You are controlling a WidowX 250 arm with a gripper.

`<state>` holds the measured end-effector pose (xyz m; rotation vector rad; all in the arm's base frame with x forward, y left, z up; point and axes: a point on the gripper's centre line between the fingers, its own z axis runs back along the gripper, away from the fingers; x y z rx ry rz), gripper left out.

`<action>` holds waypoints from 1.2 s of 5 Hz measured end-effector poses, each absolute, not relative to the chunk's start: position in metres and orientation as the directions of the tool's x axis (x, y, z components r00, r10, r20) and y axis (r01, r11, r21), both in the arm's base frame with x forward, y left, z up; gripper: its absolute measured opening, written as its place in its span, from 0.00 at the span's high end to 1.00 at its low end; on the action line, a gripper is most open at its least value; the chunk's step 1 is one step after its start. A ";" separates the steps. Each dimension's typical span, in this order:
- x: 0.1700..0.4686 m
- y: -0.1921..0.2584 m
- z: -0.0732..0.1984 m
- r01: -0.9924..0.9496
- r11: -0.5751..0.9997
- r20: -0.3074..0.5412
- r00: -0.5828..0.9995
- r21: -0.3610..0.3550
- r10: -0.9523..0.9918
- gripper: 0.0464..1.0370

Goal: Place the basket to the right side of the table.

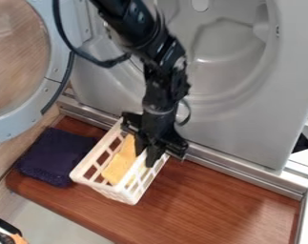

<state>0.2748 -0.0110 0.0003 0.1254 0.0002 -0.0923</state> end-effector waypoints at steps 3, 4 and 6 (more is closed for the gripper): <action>0.292 -0.132 0.018 0.054 0.957 -0.129 0.992 0.285 -0.018 0.93; 0.295 -0.184 -0.005 0.035 0.957 -0.157 0.987 0.288 0.012 0.93; 0.295 -0.213 -0.029 0.002 0.949 -0.189 0.980 0.314 0.061 0.93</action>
